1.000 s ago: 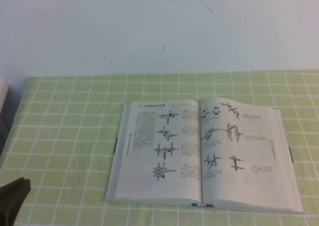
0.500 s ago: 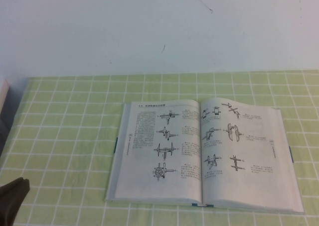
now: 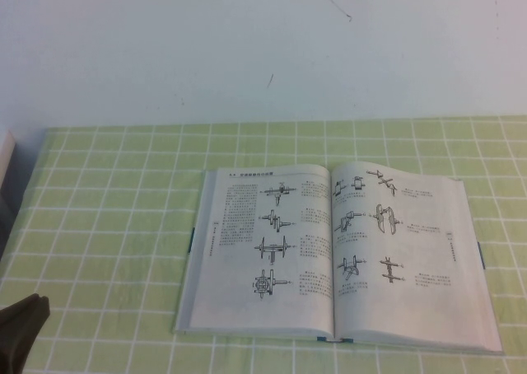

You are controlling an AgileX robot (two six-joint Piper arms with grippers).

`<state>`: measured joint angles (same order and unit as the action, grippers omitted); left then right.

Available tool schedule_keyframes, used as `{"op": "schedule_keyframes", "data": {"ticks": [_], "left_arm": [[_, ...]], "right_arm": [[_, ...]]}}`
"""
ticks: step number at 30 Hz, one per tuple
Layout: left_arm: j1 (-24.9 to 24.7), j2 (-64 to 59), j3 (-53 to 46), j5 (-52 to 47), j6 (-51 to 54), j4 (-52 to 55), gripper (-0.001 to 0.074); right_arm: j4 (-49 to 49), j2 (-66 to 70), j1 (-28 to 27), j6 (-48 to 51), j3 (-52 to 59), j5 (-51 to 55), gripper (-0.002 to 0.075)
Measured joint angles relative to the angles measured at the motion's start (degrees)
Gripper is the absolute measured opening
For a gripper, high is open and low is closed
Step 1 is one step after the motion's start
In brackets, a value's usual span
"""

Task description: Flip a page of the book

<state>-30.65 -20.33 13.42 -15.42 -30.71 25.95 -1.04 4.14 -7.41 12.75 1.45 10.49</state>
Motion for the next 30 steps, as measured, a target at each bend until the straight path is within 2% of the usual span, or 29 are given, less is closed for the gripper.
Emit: {"op": "schedule_keyframes", "data": {"ticks": [5, 30], "left_arm": [[0.0, 0.0, 0.0, 0.0, 0.0, 0.0, -0.0004], [0.0, 0.0, 0.0, 0.0, -0.1, 0.0, -0.0004]], "right_arm": [[1.0, -2.0, 0.0, -1.7, 0.2, 7.7, -0.0002], [1.3, -2.0, 0.0, -1.9, 0.1, 8.5, -0.0002]]}}
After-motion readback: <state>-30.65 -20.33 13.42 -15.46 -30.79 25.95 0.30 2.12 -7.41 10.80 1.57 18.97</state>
